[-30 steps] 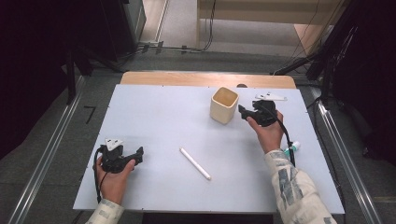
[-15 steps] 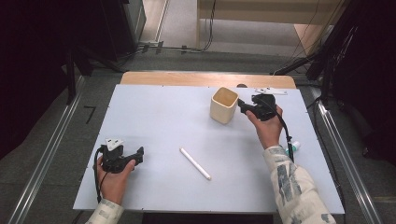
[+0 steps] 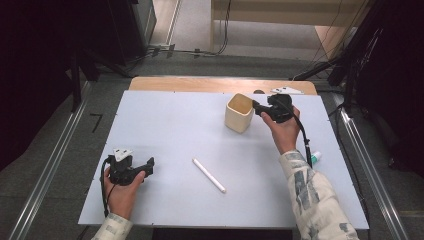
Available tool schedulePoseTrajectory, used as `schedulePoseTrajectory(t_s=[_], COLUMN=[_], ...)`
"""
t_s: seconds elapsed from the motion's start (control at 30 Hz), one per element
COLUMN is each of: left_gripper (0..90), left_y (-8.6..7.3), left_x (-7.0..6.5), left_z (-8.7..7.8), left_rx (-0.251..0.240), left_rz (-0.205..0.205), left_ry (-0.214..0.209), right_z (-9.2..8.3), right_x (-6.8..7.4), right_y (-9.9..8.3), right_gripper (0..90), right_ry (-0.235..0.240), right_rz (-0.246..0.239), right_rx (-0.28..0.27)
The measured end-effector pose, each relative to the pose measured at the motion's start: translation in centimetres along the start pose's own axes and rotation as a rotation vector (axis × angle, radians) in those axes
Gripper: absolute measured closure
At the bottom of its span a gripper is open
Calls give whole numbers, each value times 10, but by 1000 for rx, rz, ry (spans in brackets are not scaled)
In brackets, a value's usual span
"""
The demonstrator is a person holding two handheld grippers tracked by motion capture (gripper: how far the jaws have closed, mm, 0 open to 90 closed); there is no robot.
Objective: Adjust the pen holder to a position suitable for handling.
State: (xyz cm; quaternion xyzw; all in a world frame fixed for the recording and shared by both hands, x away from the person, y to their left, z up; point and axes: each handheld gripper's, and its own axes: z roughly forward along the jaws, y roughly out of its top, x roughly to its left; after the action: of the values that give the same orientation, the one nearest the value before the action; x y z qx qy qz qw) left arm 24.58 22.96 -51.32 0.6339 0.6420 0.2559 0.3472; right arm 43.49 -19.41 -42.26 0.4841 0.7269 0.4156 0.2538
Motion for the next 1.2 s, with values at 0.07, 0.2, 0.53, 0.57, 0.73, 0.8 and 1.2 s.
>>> schedulePoseTrajectory(t_s=[0.07, 0.2, 0.53, 0.57, 0.73, 0.8, 1.2], left_gripper=[192, 192, 192, 192, 192, 192, 192], left_y=[0, 0, 0, 0, 0, 0, 0], left_x=[0, 1, 1, 1, 1, 1, 0], left_z=[0, 0, 1, 1, 1, 1, 2], left_rx=[1, 1, 4, 6, 7, 7, 7], left_rz=[1, -2, -6, -4, -4, -5, -5], left_ry=[-1, -2, -11, -11, -10, -11, -15], right_z=[3, 11, 33, 36, 45, 50, 59], right_x=[1, 4, 9, 9, 10, 10, 7], right_y=[2, 4, 7, 9, 12, 12, 16], right_gripper=[354, 354, 358, 361, 382, 399, 640], right_ry=[1, 3, 7, 7, 19, 29, 116], right_rz=[-3, -5, -17, -26, -37, -46, -53], right_rx=[2, 19, 65, 73, 102, 123, 183])
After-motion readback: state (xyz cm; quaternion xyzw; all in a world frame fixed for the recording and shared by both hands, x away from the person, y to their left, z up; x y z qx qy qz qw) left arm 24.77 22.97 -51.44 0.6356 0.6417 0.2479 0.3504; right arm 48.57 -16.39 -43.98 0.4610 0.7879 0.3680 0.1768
